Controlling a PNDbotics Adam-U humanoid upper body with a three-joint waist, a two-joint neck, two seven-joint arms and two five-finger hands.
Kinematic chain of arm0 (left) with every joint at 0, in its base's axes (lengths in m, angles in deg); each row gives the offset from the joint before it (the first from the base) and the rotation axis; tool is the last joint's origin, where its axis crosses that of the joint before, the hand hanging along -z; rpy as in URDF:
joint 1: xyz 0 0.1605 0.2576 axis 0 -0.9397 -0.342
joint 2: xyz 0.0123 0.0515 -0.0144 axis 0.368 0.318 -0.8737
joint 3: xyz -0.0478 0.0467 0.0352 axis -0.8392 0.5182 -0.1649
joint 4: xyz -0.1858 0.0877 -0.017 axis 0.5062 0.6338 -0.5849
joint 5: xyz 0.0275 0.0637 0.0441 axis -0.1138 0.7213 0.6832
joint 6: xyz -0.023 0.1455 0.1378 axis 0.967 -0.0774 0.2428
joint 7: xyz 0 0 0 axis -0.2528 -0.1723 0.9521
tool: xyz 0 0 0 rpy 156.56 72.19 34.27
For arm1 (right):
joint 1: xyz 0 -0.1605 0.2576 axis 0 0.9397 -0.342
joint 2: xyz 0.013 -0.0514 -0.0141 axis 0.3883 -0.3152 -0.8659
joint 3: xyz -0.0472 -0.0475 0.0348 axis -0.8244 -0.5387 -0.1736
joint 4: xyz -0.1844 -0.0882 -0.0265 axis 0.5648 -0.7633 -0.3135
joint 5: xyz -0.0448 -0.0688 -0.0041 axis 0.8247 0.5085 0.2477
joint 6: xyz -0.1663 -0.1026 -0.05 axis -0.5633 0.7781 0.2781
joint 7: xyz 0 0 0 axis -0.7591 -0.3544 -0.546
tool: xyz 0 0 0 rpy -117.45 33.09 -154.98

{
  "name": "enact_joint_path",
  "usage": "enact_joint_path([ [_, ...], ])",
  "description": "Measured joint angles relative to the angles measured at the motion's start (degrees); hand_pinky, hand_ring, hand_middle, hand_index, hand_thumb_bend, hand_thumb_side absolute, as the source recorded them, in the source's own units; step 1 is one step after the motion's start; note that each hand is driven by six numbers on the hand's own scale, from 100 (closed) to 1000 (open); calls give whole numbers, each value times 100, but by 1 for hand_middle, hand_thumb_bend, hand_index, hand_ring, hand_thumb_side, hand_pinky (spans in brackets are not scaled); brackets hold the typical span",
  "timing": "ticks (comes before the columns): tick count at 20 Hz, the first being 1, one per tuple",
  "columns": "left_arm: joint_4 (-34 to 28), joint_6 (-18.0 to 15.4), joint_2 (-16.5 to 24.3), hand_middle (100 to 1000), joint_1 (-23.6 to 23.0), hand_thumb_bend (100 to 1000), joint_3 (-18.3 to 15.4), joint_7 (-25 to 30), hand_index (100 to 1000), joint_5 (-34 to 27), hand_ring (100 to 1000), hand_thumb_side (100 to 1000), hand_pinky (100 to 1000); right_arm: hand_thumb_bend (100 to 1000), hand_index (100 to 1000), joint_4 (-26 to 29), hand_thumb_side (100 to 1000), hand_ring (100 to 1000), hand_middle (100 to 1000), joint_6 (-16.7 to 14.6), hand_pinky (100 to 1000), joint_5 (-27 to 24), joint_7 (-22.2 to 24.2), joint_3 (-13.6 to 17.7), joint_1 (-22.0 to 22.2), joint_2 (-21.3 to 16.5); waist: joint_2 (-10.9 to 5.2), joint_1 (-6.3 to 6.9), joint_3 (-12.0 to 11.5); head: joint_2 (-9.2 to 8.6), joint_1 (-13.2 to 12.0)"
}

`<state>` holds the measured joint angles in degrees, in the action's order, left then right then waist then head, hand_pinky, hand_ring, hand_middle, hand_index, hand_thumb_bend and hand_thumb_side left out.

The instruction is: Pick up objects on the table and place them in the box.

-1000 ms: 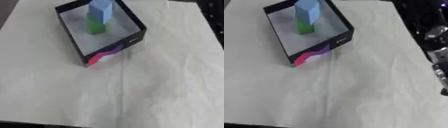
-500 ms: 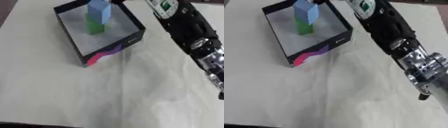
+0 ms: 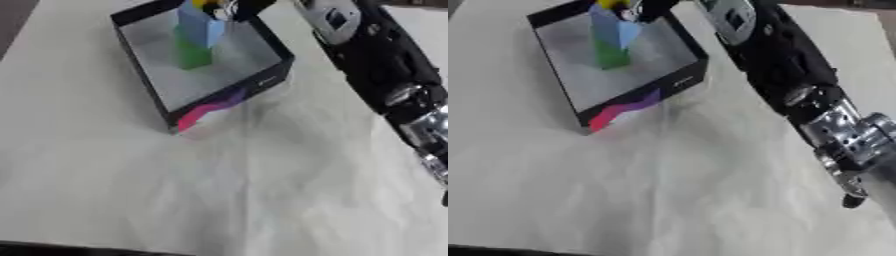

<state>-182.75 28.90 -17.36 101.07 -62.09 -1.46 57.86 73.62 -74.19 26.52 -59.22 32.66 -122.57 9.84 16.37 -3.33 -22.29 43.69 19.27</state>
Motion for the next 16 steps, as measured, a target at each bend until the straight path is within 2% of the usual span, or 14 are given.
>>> enact_joint_path([
  [4,0,6,1,771,-44,453,0,-6,830,1,628,477,733,248,912,304,185,842,798,147,929,-370,-219,202,50,-251,-5,0,50,3,-60],
  [8,-1,3,3,771,-89,453,-1,-9,830,5,628,477,733,178,910,700,100,834,790,346,934,-1039,-420,452,190,-529,-48,0,122,4,-124],
  [13,-2,1,10,769,-162,452,-19,-55,829,26,627,478,732,144,885,1469,100,812,759,630,925,-2132,-818,887,570,-1023,-79,0,260,23,-291],
  [16,-2,11,10,770,-168,451,-30,-78,829,26,627,477,732,145,860,1746,100,795,735,789,914,-2512,-928,953,641,-1173,-79,0,273,23,-356],
])
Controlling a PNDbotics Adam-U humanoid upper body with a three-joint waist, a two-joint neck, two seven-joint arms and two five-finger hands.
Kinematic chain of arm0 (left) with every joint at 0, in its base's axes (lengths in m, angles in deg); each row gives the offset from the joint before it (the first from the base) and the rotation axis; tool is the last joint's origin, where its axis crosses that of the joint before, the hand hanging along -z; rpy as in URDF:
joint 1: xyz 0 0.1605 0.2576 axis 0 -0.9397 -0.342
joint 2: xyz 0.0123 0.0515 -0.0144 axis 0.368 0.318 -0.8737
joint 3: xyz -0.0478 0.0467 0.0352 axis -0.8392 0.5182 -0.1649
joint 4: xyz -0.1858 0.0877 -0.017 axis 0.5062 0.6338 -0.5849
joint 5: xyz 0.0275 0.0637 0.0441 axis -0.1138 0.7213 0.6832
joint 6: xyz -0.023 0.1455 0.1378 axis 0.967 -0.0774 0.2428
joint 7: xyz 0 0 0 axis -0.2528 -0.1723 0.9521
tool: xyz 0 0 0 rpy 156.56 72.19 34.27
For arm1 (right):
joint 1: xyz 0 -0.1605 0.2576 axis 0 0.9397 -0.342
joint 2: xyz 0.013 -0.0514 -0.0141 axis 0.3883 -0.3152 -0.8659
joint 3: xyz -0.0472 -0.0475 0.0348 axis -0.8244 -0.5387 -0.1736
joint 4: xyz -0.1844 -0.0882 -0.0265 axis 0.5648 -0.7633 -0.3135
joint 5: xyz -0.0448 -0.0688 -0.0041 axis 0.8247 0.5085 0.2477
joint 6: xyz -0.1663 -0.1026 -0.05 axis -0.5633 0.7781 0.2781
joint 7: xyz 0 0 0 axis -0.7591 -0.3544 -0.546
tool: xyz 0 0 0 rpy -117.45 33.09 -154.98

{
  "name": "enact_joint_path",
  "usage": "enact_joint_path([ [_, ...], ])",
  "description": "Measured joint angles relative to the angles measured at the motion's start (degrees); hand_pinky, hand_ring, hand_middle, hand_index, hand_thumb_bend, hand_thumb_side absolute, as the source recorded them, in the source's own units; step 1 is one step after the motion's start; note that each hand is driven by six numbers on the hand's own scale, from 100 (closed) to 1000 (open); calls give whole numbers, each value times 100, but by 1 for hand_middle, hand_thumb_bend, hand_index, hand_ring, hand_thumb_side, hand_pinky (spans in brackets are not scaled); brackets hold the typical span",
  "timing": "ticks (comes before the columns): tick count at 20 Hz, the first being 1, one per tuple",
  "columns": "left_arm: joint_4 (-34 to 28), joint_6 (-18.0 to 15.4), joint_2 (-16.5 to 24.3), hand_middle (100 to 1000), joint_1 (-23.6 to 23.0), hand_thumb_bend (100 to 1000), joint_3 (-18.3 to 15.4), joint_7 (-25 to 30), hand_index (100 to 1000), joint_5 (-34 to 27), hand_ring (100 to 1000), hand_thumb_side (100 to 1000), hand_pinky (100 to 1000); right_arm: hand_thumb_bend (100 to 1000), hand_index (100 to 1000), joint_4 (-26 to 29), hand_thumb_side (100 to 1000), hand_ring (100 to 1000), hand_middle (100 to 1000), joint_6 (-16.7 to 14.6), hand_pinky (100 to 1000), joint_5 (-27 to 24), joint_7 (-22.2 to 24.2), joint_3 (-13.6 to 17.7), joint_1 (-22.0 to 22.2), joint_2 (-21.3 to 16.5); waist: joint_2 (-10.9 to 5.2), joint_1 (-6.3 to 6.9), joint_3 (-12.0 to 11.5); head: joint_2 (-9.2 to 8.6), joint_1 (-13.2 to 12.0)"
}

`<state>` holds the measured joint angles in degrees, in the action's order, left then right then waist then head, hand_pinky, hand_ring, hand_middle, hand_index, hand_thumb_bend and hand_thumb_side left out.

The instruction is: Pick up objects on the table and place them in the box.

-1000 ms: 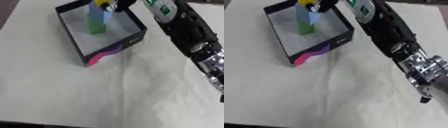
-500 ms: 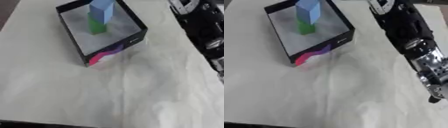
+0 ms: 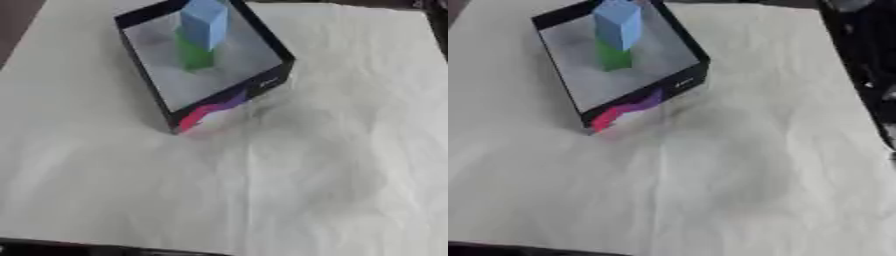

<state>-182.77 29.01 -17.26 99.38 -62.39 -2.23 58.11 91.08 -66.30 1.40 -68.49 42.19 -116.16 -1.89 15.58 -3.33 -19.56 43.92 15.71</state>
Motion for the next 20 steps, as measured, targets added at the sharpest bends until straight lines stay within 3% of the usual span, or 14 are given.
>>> enact_joint_path([
  [3,0,-10,0,770,37,453,4,18,829,0,628,473,733,149,849,22,100,790,724,111,909,84,79,-145,-47,-7,0,2,-46,-5,10],
  [7,-1,-47,-5,770,119,454,33,65,829,0,629,473,733,183,845,-332,143,793,729,86,901,734,308,-496,-124,227,0,0,-137,-25,83],
  [11,-5,-60,-12,769,159,453,38,89,829,-1,628,475,732,239,862,-840,214,813,754,-151,898,1651,570,-885,-132,593,1,0,-207,-29,154],
  [15,-9,-56,-22,769,174,454,42,100,829,-3,628,477,732,336,899,-1213,201,855,792,-456,916,2293,773,-1085,-131,834,3,-1,-228,-29,163],
  [16,-9,-55,-34,769,175,454,46,101,829,-4,628,477,732,369,902,-1264,240,867,791,-532,927,2396,833,-1110,-131,860,3,-3,-232,-29,163],
  [17,-9,-54,-45,769,176,456,50,102,829,-5,627,471,731,389,913,-1305,364,881,803,-603,941,2484,904,-1116,-131,884,4,-6,-232,-29,163],
  [18,-9,-52,-56,769,177,454,54,104,829,-7,627,477,731,387,914,-1339,380,882,804,-656,943,2550,978,-1116,-131,894,5,-6,-232,-29,162],
  [19,-9,-50,-57,769,178,454,57,107,830,-8,627,477,731,349,916,-1368,480,886,804,-695,951,2594,1045,-1112,-131,895,6,-6,-231,-29,161],
  [20,-9,-48,-57,769,178,454,62,108,831,-9,627,477,731,322,916,-1392,503,889,806,-717,954,2625,1096,-1106,-132,898,6,-6,-229,-29,160],
])
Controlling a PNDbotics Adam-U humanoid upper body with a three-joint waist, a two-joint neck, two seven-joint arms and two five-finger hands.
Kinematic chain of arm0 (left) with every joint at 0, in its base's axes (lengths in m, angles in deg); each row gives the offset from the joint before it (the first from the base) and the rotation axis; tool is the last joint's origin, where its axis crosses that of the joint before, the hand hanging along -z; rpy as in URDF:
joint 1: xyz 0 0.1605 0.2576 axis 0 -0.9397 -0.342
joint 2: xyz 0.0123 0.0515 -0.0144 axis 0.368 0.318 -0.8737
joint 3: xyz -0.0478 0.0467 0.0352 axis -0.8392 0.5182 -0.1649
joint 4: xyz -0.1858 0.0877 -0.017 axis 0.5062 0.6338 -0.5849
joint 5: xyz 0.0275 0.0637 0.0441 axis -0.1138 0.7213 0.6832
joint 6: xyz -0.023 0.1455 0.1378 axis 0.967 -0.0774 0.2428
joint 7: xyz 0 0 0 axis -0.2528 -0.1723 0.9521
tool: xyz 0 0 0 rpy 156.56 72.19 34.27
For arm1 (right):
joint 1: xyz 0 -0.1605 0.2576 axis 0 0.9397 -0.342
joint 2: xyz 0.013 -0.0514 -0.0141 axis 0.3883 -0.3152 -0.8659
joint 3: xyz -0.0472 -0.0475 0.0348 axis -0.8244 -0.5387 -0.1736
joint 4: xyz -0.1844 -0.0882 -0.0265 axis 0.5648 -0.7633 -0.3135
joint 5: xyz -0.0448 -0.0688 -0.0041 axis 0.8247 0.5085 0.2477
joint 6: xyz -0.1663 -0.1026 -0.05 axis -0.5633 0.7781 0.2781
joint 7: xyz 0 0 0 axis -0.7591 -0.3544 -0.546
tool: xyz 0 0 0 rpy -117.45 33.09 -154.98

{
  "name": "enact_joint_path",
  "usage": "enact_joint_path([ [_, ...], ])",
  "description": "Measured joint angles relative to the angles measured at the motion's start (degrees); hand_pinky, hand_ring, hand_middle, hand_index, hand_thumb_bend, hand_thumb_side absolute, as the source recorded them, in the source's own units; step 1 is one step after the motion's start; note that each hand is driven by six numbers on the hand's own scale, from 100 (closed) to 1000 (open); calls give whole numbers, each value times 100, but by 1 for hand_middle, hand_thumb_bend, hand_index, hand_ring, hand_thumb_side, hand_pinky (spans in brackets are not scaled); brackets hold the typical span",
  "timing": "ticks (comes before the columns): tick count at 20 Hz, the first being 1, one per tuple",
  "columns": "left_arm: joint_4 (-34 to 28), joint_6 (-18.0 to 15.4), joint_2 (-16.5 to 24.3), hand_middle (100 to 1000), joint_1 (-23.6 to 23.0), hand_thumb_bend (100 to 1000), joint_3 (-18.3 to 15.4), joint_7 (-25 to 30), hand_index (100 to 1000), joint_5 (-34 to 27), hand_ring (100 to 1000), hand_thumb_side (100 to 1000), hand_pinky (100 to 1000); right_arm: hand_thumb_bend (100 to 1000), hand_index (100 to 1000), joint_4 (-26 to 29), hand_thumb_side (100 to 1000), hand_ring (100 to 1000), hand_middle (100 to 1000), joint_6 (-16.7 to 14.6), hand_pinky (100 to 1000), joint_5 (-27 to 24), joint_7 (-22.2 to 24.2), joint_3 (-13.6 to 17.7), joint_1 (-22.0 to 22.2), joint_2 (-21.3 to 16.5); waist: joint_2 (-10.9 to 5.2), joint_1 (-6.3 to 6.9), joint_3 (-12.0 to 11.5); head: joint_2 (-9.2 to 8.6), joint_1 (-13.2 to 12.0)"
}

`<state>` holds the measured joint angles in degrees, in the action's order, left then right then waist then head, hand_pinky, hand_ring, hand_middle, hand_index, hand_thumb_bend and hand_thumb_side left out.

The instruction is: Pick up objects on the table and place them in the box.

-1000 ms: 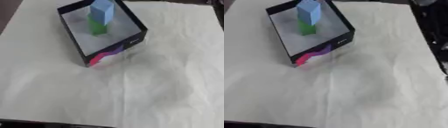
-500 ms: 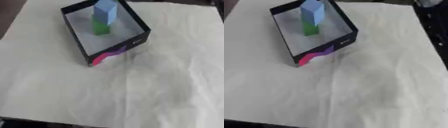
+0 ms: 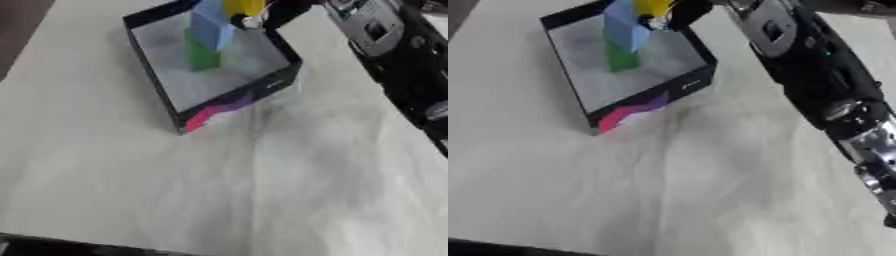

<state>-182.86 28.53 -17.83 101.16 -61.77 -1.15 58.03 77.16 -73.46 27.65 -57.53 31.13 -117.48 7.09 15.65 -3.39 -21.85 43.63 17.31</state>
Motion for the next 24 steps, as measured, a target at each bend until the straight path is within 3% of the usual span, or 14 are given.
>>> enact_joint_path([
  [4,0,4,-1,769,0,456,3,-1,831,-5,627,479,731,295,919,-32,492,888,805,26,955,46,23,62,-2,2,0,0,22,0,-10],
  [6,0,11,-1,769,0,455,3,-6,831,-9,626,479,731,291,921,-32,439,879,801,73,951,25,-20,90,-2,2,0,0,23,0,-14],
  [8,0,14,-1,769,0,455,3,-9,830,-14,627,479,731,279,928,-17,267,866,793,174,949,-89,-126,139,0,2,0,0,29,1,-25],
  [9,0,15,-1,769,-1,454,3,-10,830,-15,626,479,730,184,933,34,129,857,786,249,949,-203,-209,179,6,0,0,0,34,2,-32],
  [10,0,17,-1,769,-9,455,2,-12,830,-15,626,479,730,100,930,127,100,850,775,351,950,-384,-330,238,28,-11,0,0,45,3,-46],
  [15,0,37,-1,769,-59,455,-4,-41,830,3,626,479,730,100,926,789,100,847,770,960,951,-1611,-948,532,197,-267,-1,0,95,8,-107],
  [16,0,41,-1,767,-70,453,-9,-47,829,4,624,483,729,100,893,892,260,832,749,1046,953,-1768,-1020,550,202,-302,-5,0,104,9,-134],
  [17,-2,60,5,767,-126,451,-30,-67,828,8,623,485,728,100,894,997,221,833,751,1094,954,-1899,-1082,586,200,-340,-6,0,161,9,-203],
  [20,-2,111,11,767,-324,449,-82,-161,828,32,622,491,728,100,898,1367,115,836,758,1038,957,-2216,-1305,870,409,-634,-9,0,488,12,-465],
  [24,-2,162,62,767,-423,444,-155,-265,828,60,619,499,728,100,893,1927,150,820,745,752,949,-2582,-1649,1394,940,-903,-9,0,674,33,-697],
])
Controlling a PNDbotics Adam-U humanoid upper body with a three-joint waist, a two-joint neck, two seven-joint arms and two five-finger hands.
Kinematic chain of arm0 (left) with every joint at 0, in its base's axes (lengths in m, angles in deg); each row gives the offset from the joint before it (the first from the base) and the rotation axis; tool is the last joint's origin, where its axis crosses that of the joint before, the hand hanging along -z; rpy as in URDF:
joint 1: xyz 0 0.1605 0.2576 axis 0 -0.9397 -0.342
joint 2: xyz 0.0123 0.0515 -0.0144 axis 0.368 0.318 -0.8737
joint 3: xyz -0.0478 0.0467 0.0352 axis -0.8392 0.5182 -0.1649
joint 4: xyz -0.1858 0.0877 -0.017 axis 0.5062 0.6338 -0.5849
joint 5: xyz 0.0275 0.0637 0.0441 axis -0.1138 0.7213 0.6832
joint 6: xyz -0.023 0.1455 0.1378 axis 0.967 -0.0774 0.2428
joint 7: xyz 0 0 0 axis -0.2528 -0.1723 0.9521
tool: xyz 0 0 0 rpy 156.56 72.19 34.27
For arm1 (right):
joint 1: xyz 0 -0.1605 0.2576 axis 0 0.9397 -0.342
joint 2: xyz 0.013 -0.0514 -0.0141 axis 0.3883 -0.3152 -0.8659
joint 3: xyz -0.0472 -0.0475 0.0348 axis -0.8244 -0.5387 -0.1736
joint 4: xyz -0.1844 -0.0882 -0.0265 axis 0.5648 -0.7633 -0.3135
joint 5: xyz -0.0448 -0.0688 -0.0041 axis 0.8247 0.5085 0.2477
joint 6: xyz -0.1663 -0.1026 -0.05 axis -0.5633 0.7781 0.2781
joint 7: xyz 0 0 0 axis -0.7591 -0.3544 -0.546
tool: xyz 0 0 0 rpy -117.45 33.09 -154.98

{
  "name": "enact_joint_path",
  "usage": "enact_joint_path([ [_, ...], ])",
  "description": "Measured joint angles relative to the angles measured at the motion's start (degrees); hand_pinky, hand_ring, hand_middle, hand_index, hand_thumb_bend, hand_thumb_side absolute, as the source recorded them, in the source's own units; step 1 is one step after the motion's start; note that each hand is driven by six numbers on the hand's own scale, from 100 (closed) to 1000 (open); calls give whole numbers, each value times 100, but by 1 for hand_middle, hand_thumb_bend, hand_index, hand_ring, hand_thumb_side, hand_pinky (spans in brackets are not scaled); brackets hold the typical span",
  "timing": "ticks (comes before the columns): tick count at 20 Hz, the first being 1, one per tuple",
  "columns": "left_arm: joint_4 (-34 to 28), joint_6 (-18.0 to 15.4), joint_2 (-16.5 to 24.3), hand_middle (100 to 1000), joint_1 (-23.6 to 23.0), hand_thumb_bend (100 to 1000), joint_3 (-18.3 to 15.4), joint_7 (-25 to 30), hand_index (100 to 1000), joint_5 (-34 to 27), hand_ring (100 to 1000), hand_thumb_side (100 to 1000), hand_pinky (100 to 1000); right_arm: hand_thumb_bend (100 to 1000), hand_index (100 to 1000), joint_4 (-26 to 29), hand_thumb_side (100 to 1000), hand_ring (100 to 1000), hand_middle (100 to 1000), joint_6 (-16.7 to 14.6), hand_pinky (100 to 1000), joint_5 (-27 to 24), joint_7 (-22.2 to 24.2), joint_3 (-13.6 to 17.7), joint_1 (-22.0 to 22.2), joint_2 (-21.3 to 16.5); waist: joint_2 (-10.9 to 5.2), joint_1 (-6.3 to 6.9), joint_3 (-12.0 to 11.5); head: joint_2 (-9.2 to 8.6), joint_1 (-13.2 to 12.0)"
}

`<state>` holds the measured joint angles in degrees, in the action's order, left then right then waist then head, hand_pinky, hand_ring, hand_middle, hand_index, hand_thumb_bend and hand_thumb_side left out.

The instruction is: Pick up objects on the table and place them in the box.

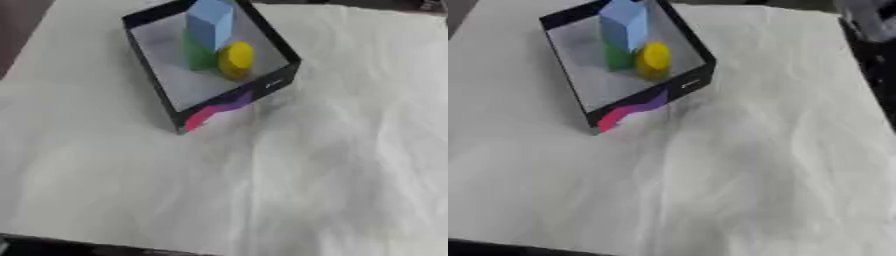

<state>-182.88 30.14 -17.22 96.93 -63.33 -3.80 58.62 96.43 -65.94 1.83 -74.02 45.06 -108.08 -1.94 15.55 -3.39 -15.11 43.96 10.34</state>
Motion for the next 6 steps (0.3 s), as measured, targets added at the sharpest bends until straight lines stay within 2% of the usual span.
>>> enact_joint_path([
  [3,0,27,3,767,-43,442,-44,-56,828,14,617,503,728,100,892,420,164,814,746,-97,947,-258,-250,412,405,-62,0,0,148,2,-108],
  [6,0,49,23,767,-76,437,-73,-97,829,25,615,511,727,100,890,830,200,800,734,7,945,-504,-503,822,805,-15,6,2,220,-8,-142],
])
